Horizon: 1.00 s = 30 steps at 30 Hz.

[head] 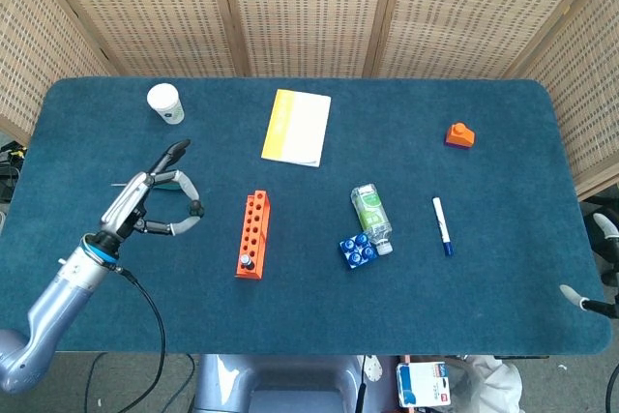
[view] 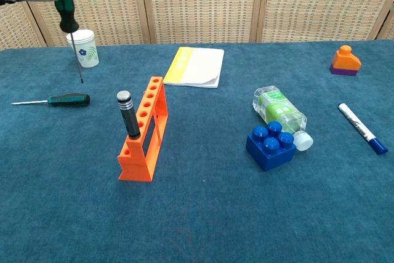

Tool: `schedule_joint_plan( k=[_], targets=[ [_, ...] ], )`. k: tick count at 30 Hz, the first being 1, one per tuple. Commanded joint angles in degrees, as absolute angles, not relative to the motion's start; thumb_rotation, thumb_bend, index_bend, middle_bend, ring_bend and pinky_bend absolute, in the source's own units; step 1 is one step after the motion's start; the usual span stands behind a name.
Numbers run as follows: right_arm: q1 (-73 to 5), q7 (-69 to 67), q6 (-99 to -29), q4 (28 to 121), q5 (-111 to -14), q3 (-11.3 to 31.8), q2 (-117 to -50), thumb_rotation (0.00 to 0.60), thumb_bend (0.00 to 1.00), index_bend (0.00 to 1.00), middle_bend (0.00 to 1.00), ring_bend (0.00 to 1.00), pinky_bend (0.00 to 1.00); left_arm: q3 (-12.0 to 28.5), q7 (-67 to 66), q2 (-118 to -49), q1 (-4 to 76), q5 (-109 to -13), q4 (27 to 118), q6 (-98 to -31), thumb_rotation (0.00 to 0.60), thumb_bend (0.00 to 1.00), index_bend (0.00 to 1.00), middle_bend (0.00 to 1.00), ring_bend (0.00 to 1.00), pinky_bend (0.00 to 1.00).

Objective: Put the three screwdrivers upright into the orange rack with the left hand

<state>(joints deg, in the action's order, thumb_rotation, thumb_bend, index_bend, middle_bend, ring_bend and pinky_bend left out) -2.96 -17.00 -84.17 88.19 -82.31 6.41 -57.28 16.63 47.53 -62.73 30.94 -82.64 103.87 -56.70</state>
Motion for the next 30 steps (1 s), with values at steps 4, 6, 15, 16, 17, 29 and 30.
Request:
schedule_joint_plan(
  k=[4, 6, 15, 16, 17, 29, 30],
  targets=[
    [-3.1, -16.9, -83.5, 88.0, -81.2, 6.8, -57.4, 0.6, 0.0, 0.0, 0.0, 0.0, 0.0, 17.3, 53.5, -65.4, 35.8, -85.4, 103.1, -54.5, 0.6, 0.41, 0.67, 0.0, 0.0, 0.0],
    [-3.1, -16.9, -83.3, 87.9, -81.0, 6.8, -57.5, 0.6, 0.0, 0.0, 0.0, 0.0, 0.0, 17.4, 52.3, -66.3, 36.6, -84.7, 102.8, -54.5, 0.6, 0.41, 0.67, 0.0, 0.0, 0.0],
    [-3.3, -17.1, -82.6, 87.6, -79.9, 7.2, -57.5, 0.6, 0.0, 0.0, 0.0, 0.0, 0.0, 17.3, 53.5, -70.4, 39.0, -80.9, 100.3, -53.0, 0.6, 0.41, 0.67, 0.0, 0.0, 0.0],
    [-3.3, -17.1, -82.4, 87.5, -79.8, 7.2, -57.5, 0.6, 0.0, 0.0, 0.0, 0.0, 0.0, 17.1, 54.1, -70.5, 39.2, -80.9, 99.8, -52.8, 0.6, 0.41, 0.67, 0.0, 0.0, 0.0],
    [-3.3, -17.1, -82.3, 87.5, -79.7, 7.3, -57.5, 0.6, 0.0, 0.0, 0.0, 0.0, 0.0, 17.1, 54.4, -70.6, 39.3, -81.0, 99.6, -52.7, 0.6, 0.41, 0.67, 0.0, 0.0, 0.0],
    [-3.6, -17.1, -81.7, 87.4, -79.6, 7.3, -57.6, 0.6, 0.0, 0.0, 0.0, 0.0, 0.0, 15.4, 58.5, -73.4, 40.4, -82.1, 95.6, -52.8, 0.6, 0.41, 0.67, 0.0, 0.0, 0.0],
    [-3.6, -17.1, -81.8, 87.4, -79.6, 7.3, -57.6, 0.6, 0.0, 0.0, 0.0, 0.0, 0.0, 15.4, 58.6, -73.4, 40.5, -82.1, 95.5, -52.7, 0.6, 0.41, 0.67, 0.0, 0.0, 0.0]
  ],
)
